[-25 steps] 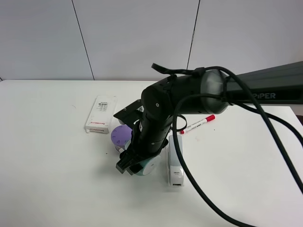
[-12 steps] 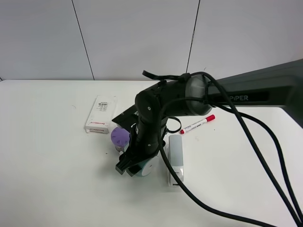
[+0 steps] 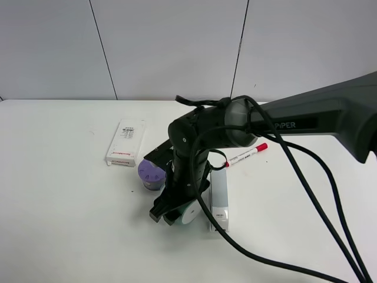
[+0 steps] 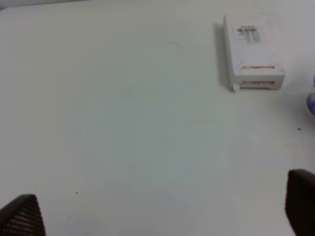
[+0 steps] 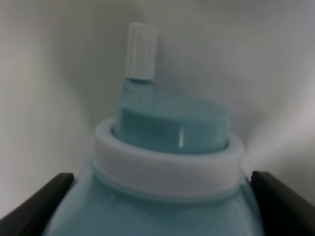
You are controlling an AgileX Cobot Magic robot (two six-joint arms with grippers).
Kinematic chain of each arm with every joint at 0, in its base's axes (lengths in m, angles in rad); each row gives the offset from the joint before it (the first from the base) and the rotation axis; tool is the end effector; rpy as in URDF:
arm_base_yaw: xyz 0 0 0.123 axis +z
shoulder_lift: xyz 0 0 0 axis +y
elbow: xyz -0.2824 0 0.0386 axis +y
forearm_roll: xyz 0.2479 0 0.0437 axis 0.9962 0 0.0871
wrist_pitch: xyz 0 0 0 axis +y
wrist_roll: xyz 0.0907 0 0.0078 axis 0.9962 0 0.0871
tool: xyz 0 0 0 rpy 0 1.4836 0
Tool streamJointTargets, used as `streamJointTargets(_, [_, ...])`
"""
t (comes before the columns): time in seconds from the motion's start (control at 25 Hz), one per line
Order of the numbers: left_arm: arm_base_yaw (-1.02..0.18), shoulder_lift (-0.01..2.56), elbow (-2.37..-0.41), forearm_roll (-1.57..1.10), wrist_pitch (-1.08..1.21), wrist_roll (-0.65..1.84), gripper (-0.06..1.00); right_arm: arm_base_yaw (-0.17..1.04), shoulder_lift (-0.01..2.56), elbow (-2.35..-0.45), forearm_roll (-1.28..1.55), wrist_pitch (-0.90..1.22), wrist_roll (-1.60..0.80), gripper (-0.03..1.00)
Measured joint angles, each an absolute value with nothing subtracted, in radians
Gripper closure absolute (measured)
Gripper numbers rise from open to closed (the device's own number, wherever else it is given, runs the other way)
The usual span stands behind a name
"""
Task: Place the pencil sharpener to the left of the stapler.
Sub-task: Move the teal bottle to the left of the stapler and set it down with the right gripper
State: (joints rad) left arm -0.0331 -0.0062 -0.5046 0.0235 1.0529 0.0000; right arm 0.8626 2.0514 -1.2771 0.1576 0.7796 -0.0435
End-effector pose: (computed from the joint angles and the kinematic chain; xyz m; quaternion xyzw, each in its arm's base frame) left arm -0.0060 0.0021 0.2791 0.0136 0.8482 0.0030 0.5295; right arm 0.2411 0.2970 0.1235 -0.3881 0.9183 0.0740 0.0244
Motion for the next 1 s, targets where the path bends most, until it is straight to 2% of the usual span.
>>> streamJointTargets(1.0, [-0.033,-0.006,-0.505,0.023,1.053,0.0,-0.05,0.836,2.088,-1.28,0.152,0.719,-0.044,0.28])
